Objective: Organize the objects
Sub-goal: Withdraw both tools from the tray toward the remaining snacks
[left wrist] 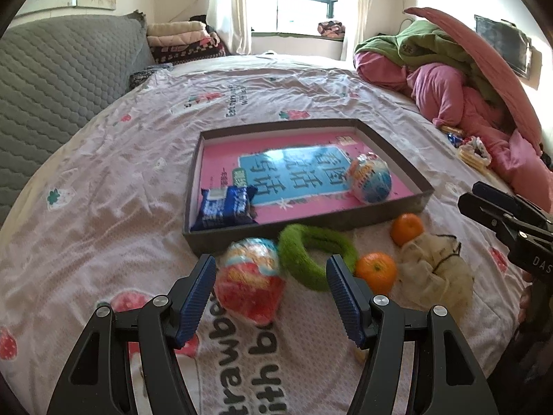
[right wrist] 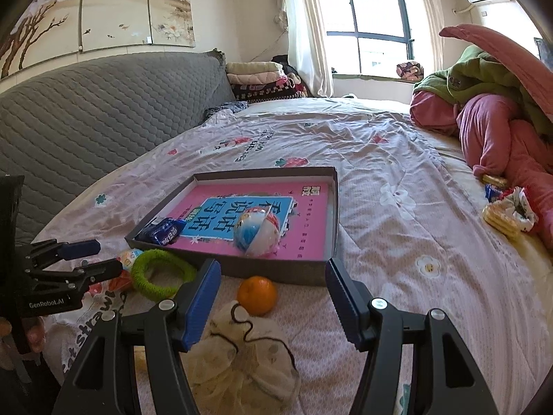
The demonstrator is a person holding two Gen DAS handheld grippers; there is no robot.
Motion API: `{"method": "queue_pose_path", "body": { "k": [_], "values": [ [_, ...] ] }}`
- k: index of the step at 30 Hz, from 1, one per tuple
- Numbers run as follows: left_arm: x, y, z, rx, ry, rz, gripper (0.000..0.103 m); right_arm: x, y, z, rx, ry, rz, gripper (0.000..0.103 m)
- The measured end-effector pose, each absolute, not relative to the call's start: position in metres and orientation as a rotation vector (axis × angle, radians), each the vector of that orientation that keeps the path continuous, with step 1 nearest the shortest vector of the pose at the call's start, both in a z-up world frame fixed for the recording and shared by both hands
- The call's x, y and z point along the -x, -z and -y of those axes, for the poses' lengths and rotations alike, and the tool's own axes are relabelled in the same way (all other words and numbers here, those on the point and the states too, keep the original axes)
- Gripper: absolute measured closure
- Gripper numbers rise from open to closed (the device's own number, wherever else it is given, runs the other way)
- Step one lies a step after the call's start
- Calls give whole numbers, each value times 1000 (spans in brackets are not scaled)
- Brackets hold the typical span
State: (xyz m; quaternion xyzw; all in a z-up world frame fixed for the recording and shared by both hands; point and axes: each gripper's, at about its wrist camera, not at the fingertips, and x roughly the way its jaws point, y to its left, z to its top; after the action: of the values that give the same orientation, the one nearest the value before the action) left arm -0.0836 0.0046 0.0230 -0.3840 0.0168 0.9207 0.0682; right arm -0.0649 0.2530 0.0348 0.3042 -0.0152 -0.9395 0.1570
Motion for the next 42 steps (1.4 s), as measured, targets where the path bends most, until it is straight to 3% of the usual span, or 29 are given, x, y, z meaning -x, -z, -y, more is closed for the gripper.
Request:
{"method": "queue_pose_path", "body": {
  "k": [42],
  "values": [
    [64, 4, 10, 1291, -2742, -42, 35, 21, -8, -243, -1008, 2608, -33, 40]
  ]
}}
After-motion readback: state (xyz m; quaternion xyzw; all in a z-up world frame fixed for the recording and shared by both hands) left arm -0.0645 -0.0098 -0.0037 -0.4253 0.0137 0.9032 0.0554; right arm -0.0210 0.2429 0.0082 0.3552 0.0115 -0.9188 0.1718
